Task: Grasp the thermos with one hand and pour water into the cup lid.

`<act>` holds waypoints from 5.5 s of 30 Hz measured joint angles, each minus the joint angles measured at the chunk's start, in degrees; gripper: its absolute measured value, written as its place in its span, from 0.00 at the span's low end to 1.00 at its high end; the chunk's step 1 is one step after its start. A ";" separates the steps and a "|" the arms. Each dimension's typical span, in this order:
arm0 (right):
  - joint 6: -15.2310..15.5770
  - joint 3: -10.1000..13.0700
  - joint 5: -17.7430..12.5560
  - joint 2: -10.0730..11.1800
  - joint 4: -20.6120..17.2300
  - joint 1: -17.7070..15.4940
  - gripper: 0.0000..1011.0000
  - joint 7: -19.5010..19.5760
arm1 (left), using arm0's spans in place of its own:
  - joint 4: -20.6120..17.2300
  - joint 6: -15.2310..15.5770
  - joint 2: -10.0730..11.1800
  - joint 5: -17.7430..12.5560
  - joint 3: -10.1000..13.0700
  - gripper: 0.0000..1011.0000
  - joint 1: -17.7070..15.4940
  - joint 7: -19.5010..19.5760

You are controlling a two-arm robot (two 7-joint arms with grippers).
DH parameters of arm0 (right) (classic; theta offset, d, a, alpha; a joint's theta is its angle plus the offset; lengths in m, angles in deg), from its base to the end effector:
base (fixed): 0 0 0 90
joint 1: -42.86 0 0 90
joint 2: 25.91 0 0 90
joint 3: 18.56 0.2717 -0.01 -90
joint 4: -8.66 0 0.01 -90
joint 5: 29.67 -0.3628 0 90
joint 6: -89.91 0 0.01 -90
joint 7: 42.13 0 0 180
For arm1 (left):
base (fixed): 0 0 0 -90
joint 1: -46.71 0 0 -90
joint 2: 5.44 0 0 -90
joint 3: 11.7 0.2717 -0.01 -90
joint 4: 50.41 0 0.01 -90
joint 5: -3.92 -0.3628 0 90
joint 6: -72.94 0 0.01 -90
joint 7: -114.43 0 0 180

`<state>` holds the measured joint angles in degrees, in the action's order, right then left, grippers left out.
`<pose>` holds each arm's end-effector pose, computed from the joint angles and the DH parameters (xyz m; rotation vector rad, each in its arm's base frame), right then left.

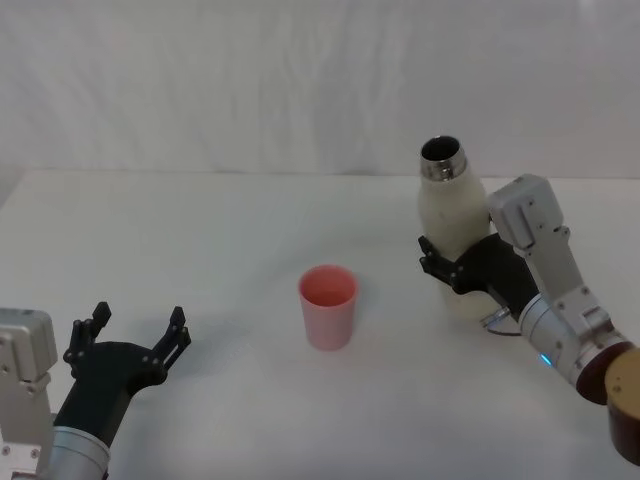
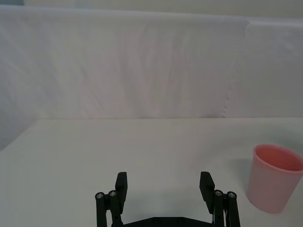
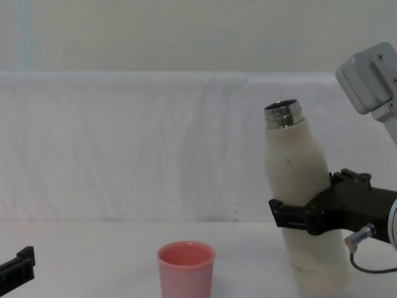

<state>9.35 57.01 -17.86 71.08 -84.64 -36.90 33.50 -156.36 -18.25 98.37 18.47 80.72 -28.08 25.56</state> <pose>0.4131 0.0625 -0.2012 -0.2441 -0.2986 -1.1127 0.3113 0.0275 -0.2683 -0.0381 0.0142 1.4461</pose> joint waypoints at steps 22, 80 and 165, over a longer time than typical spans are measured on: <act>2.91 1.80 -11.54 -2.87 3.73 1.34 0.95 -0.80 | 0.00 0.00 0.00 0.00 0.00 0.99 0.00 0.00; -0.49 -3.29 -19.40 2.02 6.60 2.69 0.95 -0.72 | 0.00 0.00 0.00 0.00 0.00 0.99 0.00 0.00; -1.41 -2.56 -25.81 6.84 0.26 -2.71 0.99 -1.73 | 0.00 0.00 0.00 0.00 0.00 0.99 0.00 0.00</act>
<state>7.94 54.45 -43.67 77.92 -84.38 -39.60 31.77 -156.37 -18.25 98.37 18.47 80.72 -28.08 25.57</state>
